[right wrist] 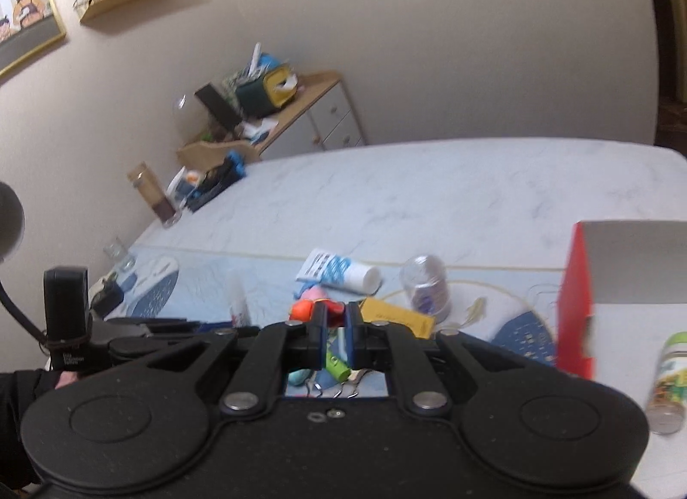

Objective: Organize rigid objects
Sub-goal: 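Carry the glue stick and binder clip over the red shoebox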

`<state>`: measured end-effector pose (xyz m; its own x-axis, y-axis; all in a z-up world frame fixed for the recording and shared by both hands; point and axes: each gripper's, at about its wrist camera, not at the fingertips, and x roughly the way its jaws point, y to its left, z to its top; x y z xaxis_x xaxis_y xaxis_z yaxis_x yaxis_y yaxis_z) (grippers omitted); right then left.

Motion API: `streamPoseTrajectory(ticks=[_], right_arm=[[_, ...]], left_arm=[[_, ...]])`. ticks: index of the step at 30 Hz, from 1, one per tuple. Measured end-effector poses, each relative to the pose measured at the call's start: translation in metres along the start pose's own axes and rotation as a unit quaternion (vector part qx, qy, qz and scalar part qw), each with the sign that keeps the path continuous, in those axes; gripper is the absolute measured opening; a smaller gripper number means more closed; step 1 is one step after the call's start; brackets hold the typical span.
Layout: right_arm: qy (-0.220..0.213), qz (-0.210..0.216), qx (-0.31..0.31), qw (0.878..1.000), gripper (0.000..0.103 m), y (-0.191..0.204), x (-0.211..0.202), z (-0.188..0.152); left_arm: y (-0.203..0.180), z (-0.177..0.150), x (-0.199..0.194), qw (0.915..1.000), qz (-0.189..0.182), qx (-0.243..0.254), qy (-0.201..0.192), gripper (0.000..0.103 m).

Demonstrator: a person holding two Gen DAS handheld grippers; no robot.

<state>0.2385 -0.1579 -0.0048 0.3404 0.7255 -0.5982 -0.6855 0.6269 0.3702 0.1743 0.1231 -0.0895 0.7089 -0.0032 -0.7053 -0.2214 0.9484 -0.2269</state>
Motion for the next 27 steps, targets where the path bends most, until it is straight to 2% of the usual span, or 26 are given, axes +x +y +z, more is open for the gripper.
streamPoseTrajectory(ticks=[11,17,27], right_arm=[[-0.064,-0.057,0.027,0.996,0.007,-0.041,-0.066,0.002],[-0.086,-0.094,0.046,0.991,0.007,-0.074,-0.099,-0.004],[-0.100,-0.134,0.068,0.983,0.007,-0.134,-0.141,-0.020]], left_arm=[[-0.054,0.022,-0.026,0.9987,-0.043,0.028,-0.007,0.017],[-0.104,0.032,-0.029,0.9958,-0.069,0.059,-0.011,0.017],[-0.199,0.042,-0.010,0.9890,-0.108,0.101,0.005,0.018]])
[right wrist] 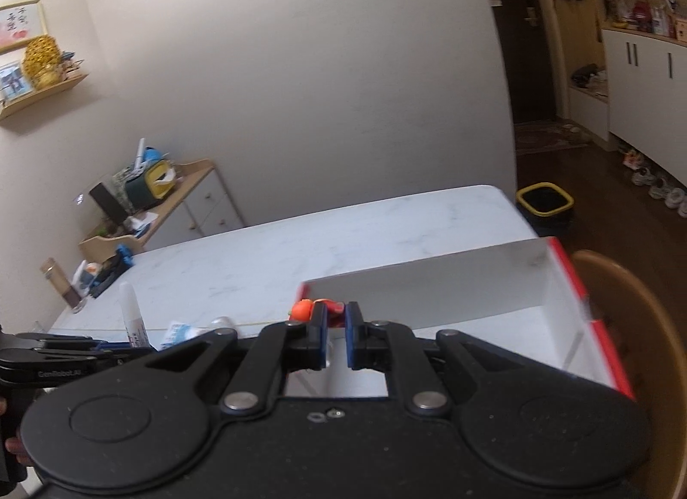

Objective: Organize rigid objects
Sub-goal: 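Carry the glue stick and binder clip over the red shoebox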

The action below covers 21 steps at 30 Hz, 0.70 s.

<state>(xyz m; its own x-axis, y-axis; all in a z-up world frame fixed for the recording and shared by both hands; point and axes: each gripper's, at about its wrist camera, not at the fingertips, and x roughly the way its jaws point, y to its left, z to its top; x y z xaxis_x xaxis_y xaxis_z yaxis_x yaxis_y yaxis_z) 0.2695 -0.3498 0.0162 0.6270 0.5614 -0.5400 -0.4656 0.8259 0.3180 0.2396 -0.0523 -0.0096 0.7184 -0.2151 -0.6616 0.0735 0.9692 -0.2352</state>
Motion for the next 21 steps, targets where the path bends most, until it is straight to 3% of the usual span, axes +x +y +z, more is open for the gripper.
streamPoseTrajectory(ticks=[10,21], right_arm=[[0.015,-0.030,0.004,0.999,0.007,-0.062,-0.001,-0.004],[0.048,-0.056,-0.037,0.997,0.007,-0.098,0.036,-0.009]], left_arm=[[-0.071,0.025,0.054,0.9991,-0.019,0.029,0.023,0.018],[-0.100,0.031,0.136,0.9954,0.030,0.040,0.082,0.018]])
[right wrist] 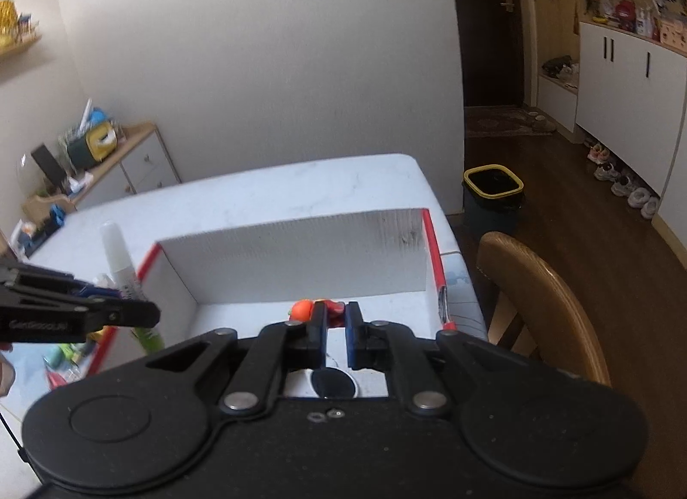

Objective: Organize rigid objects
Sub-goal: 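Carry the glue stick and binder clip over the red shoebox, then lower the glue stick with the left gripper while the right gripper drops the clip into the box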

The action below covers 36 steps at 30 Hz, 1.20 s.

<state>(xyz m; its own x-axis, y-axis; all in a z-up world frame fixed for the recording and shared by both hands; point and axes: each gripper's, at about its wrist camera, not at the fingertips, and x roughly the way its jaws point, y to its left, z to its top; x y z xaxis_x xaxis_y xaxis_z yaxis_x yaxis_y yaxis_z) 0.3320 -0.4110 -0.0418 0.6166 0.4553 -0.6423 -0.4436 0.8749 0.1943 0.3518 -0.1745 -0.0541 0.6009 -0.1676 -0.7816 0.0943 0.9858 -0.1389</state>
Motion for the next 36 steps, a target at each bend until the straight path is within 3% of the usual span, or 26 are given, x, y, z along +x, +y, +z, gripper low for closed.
streamPoseTrajectory(ticks=[7,20,36], right_arm=[[0.013,0.004,-0.023,1.000,0.007,0.000,0.019,-0.001],[0.063,0.045,-0.059,0.995,0.007,0.010,0.029,-0.017],[0.114,0.064,-0.071,0.989,0.008,0.014,0.029,-0.029]], left_arm=[[-0.001,0.006,0.034,0.9990,0.032,0.003,0.032,0.018],[-0.009,0.020,0.083,0.9959,0.057,0.015,0.069,0.018],[-0.010,0.013,0.107,0.9883,0.054,0.018,0.142,0.018]])
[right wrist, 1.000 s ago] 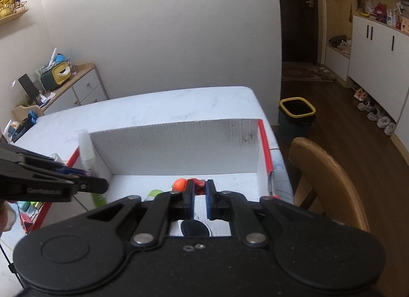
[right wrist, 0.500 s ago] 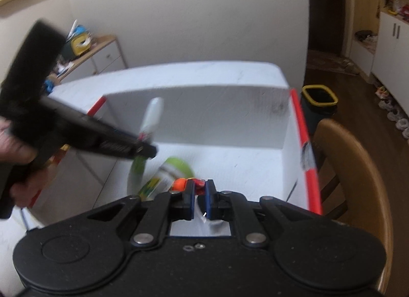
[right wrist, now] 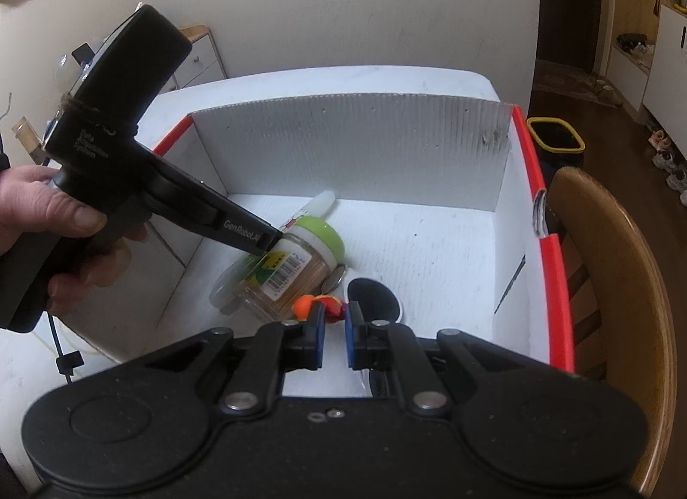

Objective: Organize rigid objects
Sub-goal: 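Lower the glue stick with the left gripper while the right gripper drops the clip into the box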

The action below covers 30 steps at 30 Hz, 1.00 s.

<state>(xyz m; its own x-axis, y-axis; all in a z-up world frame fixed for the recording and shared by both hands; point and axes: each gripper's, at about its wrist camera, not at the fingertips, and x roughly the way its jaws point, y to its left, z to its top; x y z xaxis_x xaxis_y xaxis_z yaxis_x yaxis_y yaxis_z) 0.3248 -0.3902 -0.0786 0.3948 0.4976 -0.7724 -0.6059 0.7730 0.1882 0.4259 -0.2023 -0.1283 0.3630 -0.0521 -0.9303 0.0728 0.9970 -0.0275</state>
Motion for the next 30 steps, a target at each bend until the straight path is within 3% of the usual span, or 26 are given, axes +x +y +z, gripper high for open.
streamPoseTrajectory(ticks=[10,20,30], right_arm=[[0.008,0.007,0.007,1.000,0.009,-0.001,-0.004,-0.004],[-0.023,0.012,0.016,1.000,0.013,0.001,-0.030,0.000],[-0.058,0.031,0.014,0.998,0.019,0.012,-0.058,0.002]], left_arm=[[0.009,-0.013,-0.030,0.9992,-0.015,-0.024,-0.028,0.018],[0.004,-0.035,-0.073,0.9954,-0.034,-0.033,-0.084,0.018],[-0.003,-0.067,-0.125,0.9887,-0.028,-0.032,-0.143,0.018]])
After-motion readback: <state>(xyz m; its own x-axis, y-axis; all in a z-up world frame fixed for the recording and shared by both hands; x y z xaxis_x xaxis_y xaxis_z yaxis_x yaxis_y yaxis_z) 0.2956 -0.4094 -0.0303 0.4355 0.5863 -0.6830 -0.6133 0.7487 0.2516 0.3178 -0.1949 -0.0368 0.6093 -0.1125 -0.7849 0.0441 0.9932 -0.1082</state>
